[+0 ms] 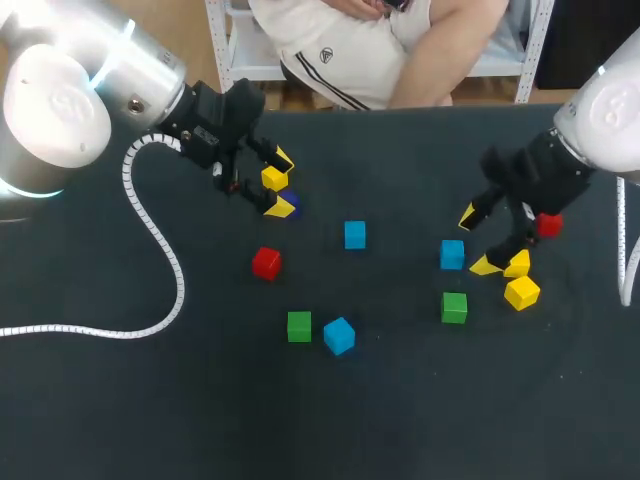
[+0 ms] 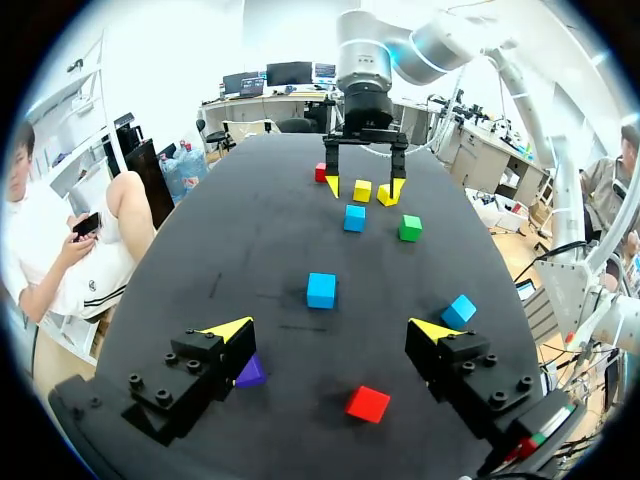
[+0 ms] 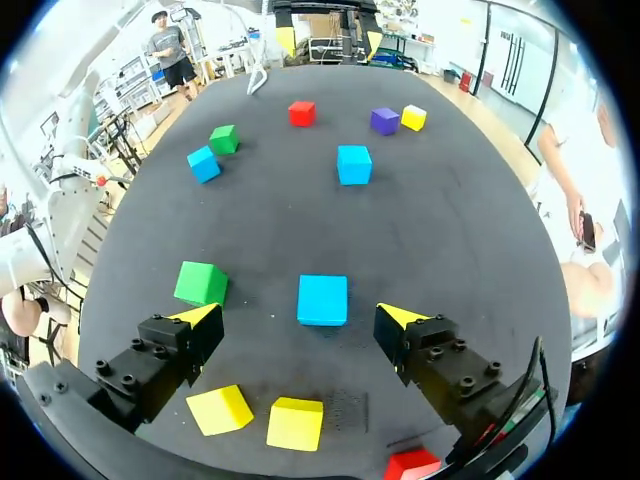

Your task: Place the blue cubes, place green cubes on the blue cubes, place the yellow cubes on the green cubes, then place the red cubes on the yellow cubes, and place purple cube on the red cubes.

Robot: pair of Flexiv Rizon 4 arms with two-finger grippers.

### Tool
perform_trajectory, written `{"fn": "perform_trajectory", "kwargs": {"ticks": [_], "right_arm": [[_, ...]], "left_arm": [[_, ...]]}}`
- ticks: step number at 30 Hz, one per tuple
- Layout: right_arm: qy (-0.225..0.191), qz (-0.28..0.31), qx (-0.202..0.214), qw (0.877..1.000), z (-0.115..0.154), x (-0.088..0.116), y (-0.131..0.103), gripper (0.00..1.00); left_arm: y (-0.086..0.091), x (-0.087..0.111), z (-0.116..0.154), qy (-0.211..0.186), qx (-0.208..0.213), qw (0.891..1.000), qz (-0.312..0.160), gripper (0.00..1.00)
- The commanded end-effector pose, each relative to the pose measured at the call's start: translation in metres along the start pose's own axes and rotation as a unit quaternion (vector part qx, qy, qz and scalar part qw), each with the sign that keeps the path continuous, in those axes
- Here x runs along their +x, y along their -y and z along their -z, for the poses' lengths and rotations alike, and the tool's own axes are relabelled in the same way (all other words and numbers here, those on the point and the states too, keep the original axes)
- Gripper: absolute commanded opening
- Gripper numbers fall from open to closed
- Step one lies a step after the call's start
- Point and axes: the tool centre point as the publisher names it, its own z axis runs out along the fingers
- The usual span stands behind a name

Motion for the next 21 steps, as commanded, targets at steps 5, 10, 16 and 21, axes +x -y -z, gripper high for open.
{"fn": "perform_trajectory", "kwargs": {"ticks": [5, 10, 16, 21], "right_arm": [[0.007, -0.016, 0.014, 1.000, -0.012, 0.000, 0.001, 1.00], [0.014, -0.020, 0.014, 1.000, -0.018, -0.002, 0.000, 1.00], [0.017, -0.019, 0.014, 1.000, -0.018, -0.005, 0.002, 1.00], [0.025, -0.026, 0.007, 0.999, -0.022, -0.007, 0.004, 1.00]], "left_arm": [[0.000, 0.000, 0.000, 0.000, 0.000, 1.000, 0.000, 1.00], [0.000, 0.000, 0.000, 0.000, 0.000, 1.000, 0.000, 1.00], [0.000, 0.000, 0.000, 0.000, 0.000, 1.000, 0.000, 1.00], [0.000, 0.000, 0.000, 0.000, 0.000, 1.000, 0.000, 1.00]]}}
